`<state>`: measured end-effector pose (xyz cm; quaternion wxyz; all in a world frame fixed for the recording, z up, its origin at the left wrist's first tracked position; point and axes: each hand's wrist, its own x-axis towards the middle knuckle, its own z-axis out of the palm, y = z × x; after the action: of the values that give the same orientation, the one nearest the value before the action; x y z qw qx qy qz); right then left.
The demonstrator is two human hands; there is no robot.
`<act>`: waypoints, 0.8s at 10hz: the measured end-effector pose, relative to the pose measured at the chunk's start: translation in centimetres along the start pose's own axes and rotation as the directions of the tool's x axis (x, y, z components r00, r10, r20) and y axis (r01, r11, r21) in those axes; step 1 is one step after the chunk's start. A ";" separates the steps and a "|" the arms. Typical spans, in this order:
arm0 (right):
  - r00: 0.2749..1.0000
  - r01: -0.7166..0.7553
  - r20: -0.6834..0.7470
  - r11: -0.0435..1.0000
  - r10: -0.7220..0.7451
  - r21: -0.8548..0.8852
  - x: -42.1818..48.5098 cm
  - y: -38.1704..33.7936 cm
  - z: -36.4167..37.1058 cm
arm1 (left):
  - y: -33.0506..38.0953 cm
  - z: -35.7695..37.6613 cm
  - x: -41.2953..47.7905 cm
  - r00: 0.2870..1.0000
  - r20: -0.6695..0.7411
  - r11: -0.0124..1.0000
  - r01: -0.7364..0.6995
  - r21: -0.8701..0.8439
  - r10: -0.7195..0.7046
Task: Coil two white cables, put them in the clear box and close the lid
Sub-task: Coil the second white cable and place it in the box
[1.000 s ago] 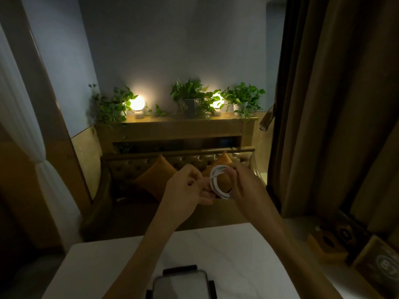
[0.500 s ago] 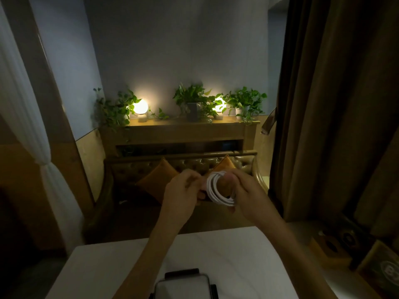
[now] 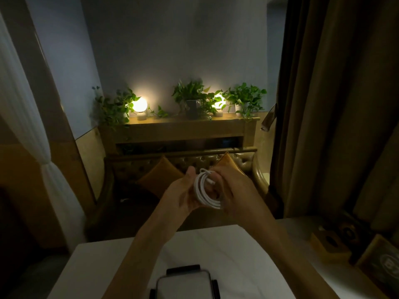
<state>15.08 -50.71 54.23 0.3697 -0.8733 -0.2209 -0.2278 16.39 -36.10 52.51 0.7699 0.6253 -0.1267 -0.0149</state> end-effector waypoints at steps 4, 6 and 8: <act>0.998 0.006 0.063 0.996 0.000 -0.086 -0.3 0.9 0.2 | -1.2 -0.4 1.2 0.943 -0.067 0.755 -0.217 0.619 0.326; 0.997 -0.068 -0.029 0.995 0.065 -0.079 -0.3 0.8 -0.2 | -0.1 -0.6 0.9 0.942 -0.116 0.798 -0.198 0.569 0.316; 0.987 -0.160 -0.056 0.969 0.152 -0.188 0.2 1.1 -0.2 | 1.2 -0.2 0.2 0.962 -0.021 0.800 -0.215 0.560 0.273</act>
<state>15.79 -51.52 53.86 0.3051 -0.9146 -0.1207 -0.2362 16.43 -35.71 53.71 0.5571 0.7991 -0.1661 0.1533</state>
